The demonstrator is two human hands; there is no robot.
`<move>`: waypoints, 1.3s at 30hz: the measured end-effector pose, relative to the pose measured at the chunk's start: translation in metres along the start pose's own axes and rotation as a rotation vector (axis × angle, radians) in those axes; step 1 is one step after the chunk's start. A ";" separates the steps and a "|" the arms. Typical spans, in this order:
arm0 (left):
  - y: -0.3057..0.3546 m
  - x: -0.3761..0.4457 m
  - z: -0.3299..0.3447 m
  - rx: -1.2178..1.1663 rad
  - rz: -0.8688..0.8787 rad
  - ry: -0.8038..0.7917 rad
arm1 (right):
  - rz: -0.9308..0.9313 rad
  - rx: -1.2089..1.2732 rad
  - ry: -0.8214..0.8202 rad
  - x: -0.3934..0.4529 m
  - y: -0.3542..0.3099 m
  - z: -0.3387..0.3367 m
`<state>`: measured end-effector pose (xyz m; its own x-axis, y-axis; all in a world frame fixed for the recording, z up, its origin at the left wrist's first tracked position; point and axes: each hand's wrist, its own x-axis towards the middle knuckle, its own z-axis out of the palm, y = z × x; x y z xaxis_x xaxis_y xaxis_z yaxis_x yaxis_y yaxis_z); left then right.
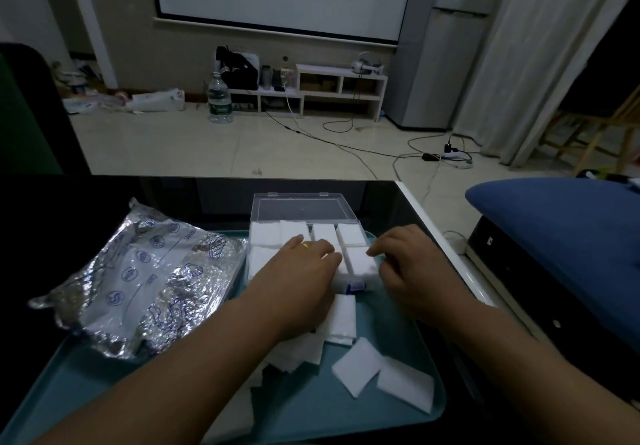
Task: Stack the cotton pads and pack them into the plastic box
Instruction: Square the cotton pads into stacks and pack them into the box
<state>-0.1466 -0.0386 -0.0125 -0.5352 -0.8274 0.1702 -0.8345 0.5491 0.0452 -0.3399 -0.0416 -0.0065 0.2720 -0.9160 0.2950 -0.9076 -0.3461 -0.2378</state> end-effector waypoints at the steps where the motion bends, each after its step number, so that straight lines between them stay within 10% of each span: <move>1: 0.000 -0.007 -0.003 -0.045 -0.012 0.041 | 0.033 0.017 0.040 -0.004 -0.003 -0.004; 6: 0.000 -0.067 -0.012 -0.186 -0.056 0.250 | 0.221 0.045 -0.157 -0.042 -0.028 -0.010; 17: 0.003 -0.137 0.010 -0.078 -0.252 0.036 | 0.268 -0.200 -0.567 -0.076 -0.042 0.000; 31: -0.002 -0.119 0.027 -0.339 -0.192 0.051 | 0.274 -0.074 -0.676 -0.049 -0.034 -0.005; 39: 0.005 -0.103 0.024 -0.323 -0.205 0.150 | 0.361 0.187 -0.430 -0.043 -0.020 -0.039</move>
<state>-0.0990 0.0470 -0.0535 -0.3168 -0.9103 0.2665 -0.8251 0.4031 0.3959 -0.3463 0.0129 0.0215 0.0970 -0.9690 -0.2272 -0.9057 0.0087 -0.4239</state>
